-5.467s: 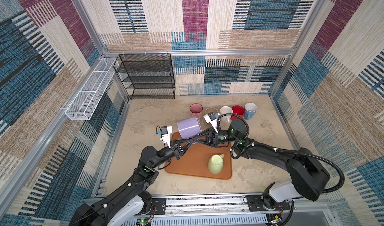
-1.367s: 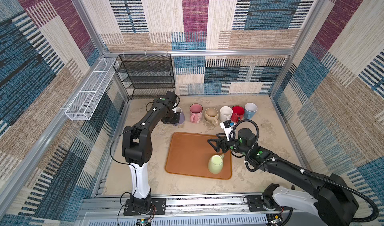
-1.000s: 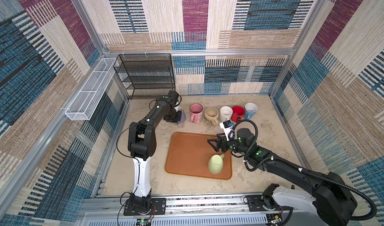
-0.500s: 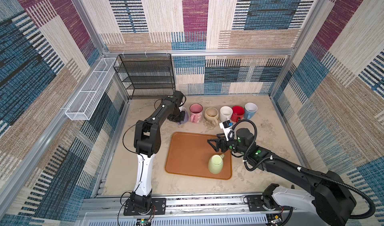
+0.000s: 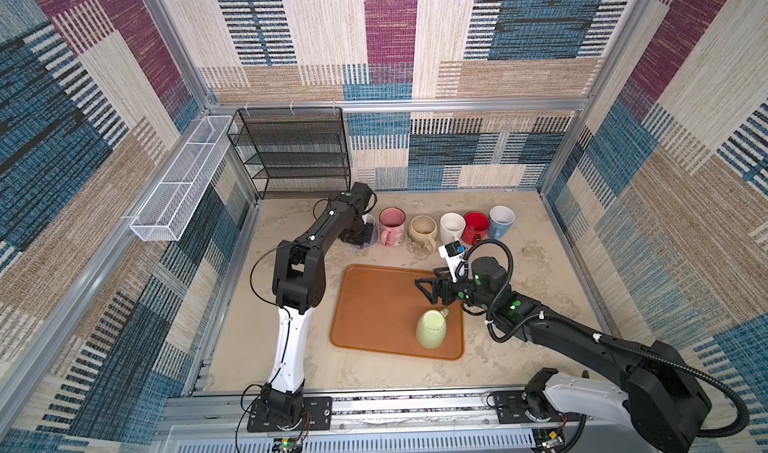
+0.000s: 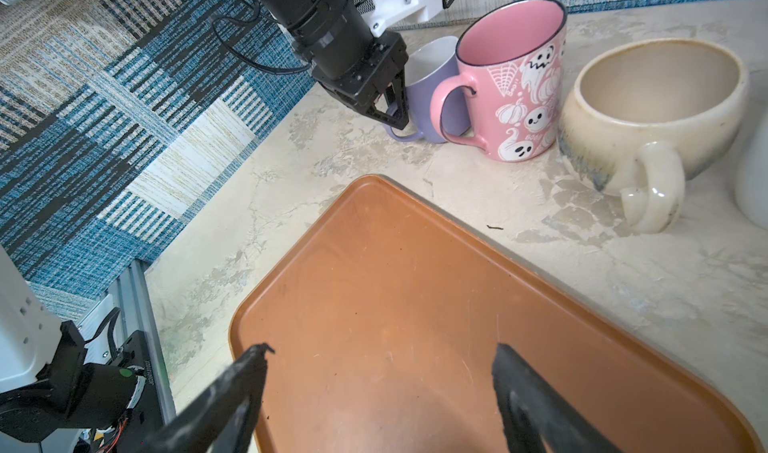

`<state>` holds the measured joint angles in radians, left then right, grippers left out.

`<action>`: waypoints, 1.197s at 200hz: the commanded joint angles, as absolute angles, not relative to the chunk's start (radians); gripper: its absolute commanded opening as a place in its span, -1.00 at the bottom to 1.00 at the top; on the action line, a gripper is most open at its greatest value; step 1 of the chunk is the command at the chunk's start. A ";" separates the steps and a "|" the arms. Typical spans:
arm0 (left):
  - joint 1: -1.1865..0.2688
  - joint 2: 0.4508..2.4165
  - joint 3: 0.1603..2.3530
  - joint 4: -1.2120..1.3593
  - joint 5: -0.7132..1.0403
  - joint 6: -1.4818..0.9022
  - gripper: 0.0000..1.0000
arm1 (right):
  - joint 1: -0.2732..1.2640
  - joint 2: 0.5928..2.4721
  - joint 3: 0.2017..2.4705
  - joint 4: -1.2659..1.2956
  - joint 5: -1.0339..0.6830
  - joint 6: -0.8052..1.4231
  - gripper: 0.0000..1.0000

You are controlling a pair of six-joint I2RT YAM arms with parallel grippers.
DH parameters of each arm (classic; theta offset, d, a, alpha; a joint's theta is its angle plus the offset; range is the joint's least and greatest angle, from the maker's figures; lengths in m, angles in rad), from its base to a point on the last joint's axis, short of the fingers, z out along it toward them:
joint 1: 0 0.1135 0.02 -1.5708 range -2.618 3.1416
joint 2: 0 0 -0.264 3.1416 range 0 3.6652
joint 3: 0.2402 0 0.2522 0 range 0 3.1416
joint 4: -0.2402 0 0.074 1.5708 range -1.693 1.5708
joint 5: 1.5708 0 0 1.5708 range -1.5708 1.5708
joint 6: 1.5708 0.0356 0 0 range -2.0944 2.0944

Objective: Turn the mug right side up
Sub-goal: 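Lower the lavender mug upright beside the pink mug and open the left gripper, then withdraw the left gripper while the right gripper lowers onto the upside-down green mug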

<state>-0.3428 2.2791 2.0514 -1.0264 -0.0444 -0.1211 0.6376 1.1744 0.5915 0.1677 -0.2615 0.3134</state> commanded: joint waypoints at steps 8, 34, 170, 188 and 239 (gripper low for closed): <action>-0.351 2.282 2.056 -1.032 -0.014 -0.121 -0.88 | 0.637 1.180 0.600 0.198 -0.251 0.310 0.73; -0.355 2.278 2.047 -1.031 -0.012 -0.126 -0.72 | 0.638 1.181 0.601 0.196 -0.246 0.308 0.73; -0.362 2.118 1.969 -1.030 -0.025 -0.120 -0.19 | 0.638 1.188 0.667 0.078 -0.249 0.290 0.74; -0.362 2.053 1.924 -1.022 -0.022 -0.115 -0.15 | 0.638 1.189 0.690 0.029 -0.256 0.287 0.75; -0.369 1.796 1.640 -0.885 0.036 -0.133 0.06 | 0.645 1.128 0.731 -0.173 -0.225 0.286 0.80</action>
